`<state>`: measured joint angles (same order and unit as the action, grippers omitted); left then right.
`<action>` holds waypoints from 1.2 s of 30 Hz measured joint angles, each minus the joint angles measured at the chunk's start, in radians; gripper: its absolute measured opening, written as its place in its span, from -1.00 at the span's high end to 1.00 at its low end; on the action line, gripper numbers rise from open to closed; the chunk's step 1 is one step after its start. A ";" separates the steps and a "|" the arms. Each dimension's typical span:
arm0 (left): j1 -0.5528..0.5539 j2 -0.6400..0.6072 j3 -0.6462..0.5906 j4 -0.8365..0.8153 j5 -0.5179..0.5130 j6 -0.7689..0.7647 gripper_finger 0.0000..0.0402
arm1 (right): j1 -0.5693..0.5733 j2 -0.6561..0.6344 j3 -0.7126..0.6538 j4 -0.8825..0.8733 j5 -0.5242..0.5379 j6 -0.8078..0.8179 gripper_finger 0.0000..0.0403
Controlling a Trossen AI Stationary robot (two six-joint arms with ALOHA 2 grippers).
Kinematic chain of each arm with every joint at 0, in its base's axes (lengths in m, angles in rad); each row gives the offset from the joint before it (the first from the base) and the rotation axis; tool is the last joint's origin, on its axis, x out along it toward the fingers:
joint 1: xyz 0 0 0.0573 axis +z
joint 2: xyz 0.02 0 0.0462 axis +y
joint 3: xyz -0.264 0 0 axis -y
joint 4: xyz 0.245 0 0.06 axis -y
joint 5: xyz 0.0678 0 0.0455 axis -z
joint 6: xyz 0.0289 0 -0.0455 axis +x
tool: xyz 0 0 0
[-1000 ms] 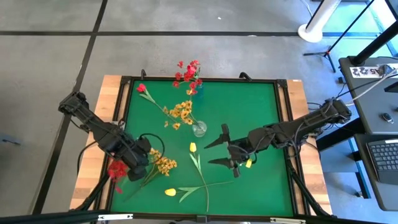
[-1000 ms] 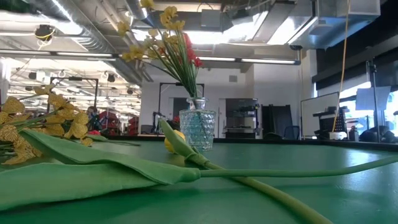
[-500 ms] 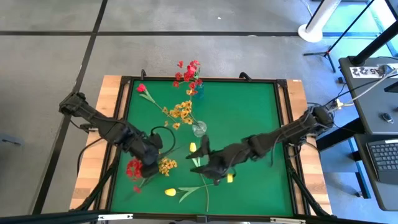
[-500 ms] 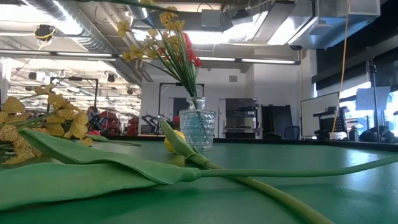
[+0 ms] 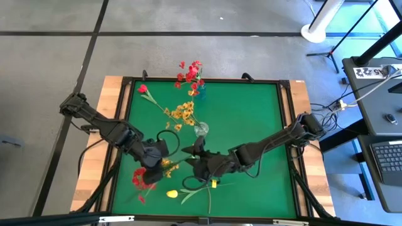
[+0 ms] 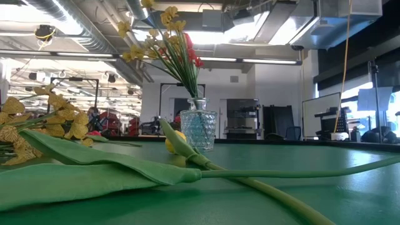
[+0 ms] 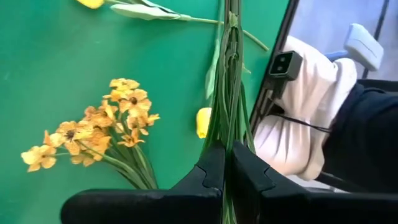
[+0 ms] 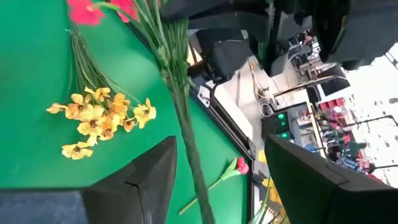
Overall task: Sort flowers into vase by color
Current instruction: Put the red flowers into the blue vase
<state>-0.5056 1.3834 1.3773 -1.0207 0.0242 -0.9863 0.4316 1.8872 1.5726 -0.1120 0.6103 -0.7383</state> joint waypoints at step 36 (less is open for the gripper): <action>0.004 0.000 -0.001 0.000 -0.050 0.002 0.97 | 0.001 0.029 -0.002 0.019 -0.013 -0.017 0.50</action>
<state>-0.5018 1.3834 1.3762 -1.0202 -0.0257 -0.9848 0.4324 1.9158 1.5707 -0.0931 0.5974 -0.7554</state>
